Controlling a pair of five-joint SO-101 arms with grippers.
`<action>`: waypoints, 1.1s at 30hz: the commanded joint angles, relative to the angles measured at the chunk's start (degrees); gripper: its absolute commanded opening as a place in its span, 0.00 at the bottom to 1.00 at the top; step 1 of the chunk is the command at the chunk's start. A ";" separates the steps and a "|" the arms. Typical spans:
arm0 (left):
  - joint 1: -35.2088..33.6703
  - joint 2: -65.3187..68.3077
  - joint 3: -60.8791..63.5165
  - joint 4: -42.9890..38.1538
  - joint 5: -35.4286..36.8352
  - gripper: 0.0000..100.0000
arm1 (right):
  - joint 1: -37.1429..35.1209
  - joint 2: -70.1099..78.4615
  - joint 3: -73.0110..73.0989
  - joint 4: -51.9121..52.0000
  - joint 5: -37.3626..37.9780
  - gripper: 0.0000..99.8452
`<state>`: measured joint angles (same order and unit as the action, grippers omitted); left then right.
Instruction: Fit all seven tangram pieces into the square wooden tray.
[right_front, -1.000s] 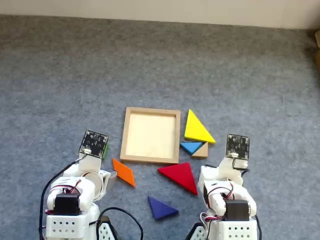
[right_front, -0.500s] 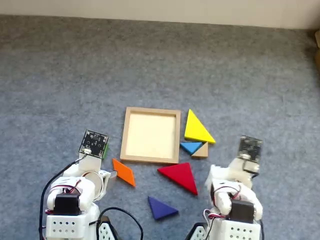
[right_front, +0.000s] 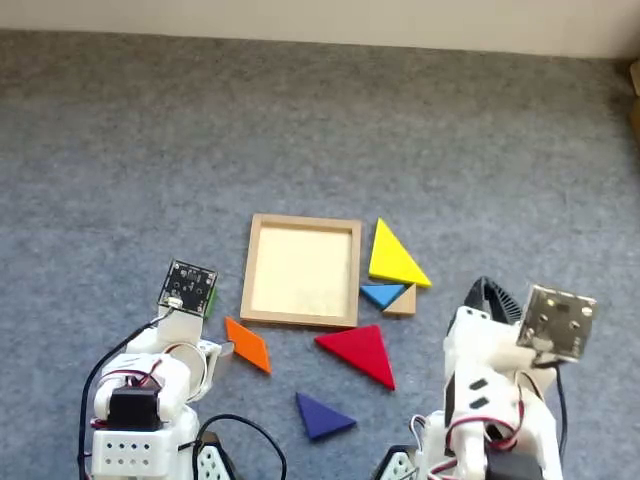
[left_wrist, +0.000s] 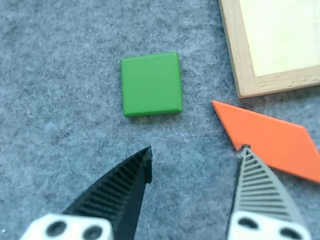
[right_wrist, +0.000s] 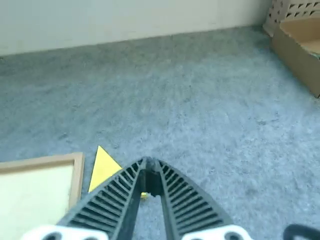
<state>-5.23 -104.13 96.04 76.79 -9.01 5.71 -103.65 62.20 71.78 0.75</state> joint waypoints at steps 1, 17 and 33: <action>-0.40 -0.04 1.10 0.18 0.35 0.26 | 0.31 9.80 -9.27 0.31 -0.79 0.00; -0.40 -0.04 1.10 0.18 0.35 0.26 | -5.41 52.70 -32.66 -0.04 1.23 0.01; -0.40 -0.04 1.10 0.18 0.35 0.26 | -18.51 83.65 -43.38 -1.10 8.18 0.29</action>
<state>-5.23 -104.13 96.04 76.79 -9.01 -12.04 -23.47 24.13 71.78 8.31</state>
